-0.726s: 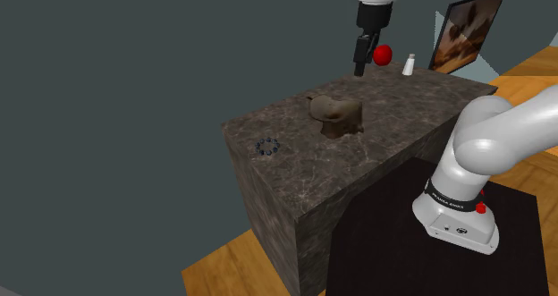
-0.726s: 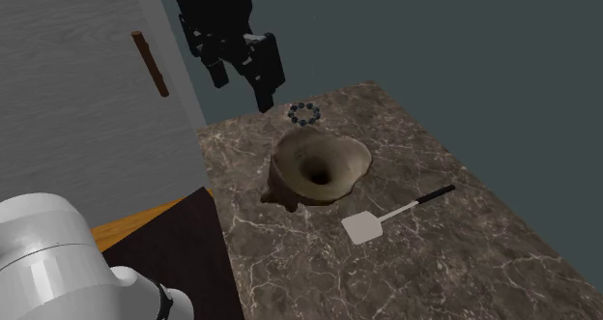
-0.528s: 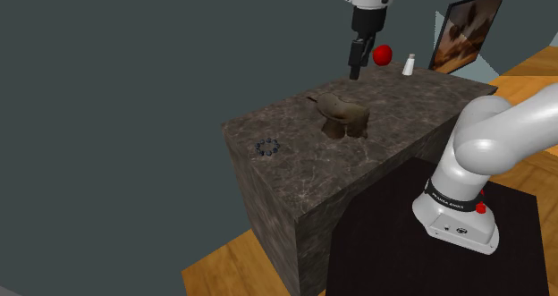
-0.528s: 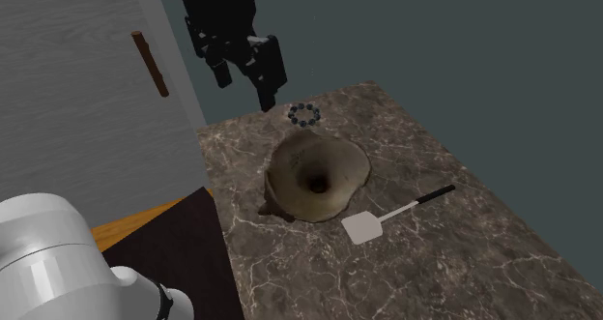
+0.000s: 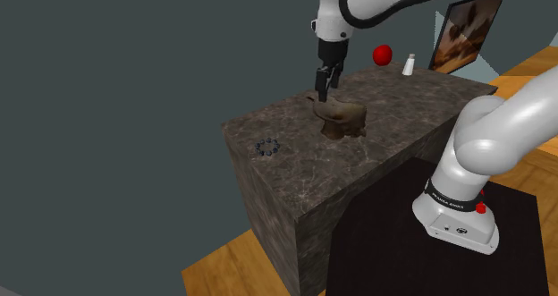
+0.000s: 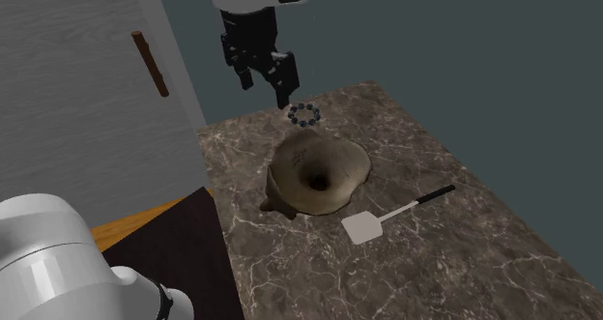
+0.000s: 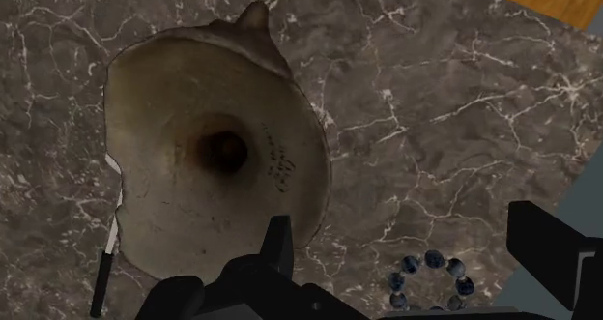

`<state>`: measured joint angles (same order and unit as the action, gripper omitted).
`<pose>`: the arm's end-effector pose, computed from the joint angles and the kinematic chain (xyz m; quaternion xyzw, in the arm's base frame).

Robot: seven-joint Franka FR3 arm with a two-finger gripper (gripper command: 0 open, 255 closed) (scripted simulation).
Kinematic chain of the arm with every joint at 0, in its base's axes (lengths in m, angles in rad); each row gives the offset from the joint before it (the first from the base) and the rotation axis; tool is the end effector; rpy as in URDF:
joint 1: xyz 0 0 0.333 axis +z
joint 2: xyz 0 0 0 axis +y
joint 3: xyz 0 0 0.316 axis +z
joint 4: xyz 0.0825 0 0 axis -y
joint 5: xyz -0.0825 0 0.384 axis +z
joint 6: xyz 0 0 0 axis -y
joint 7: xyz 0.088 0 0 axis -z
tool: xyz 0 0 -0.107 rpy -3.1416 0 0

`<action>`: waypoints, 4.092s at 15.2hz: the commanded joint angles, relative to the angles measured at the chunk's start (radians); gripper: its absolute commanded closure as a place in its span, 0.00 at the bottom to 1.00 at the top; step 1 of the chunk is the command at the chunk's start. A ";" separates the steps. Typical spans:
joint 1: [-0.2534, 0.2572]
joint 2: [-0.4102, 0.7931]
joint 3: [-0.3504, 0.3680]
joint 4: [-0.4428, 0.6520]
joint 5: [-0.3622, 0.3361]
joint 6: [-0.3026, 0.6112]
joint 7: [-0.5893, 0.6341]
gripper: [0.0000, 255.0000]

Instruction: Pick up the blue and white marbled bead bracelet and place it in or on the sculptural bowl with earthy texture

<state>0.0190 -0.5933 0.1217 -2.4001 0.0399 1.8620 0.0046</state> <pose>0.3741 0.0616 0.5277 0.9981 0.0533 0.0269 0.0131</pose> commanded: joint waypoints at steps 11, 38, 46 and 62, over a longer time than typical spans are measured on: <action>0.012 0.432 0.116 0.142 -0.024 0.286 0.161 0.00; 0.061 0.881 0.140 0.373 -0.166 0.483 0.331 1.00; 0.061 0.881 0.140 0.373 -0.166 0.483 0.331 1.00; 0.050 0.770 0.154 0.455 -0.118 0.295 0.297 1.00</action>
<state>0.0684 0.1819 0.2748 -1.9544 -0.0805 2.1720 0.3019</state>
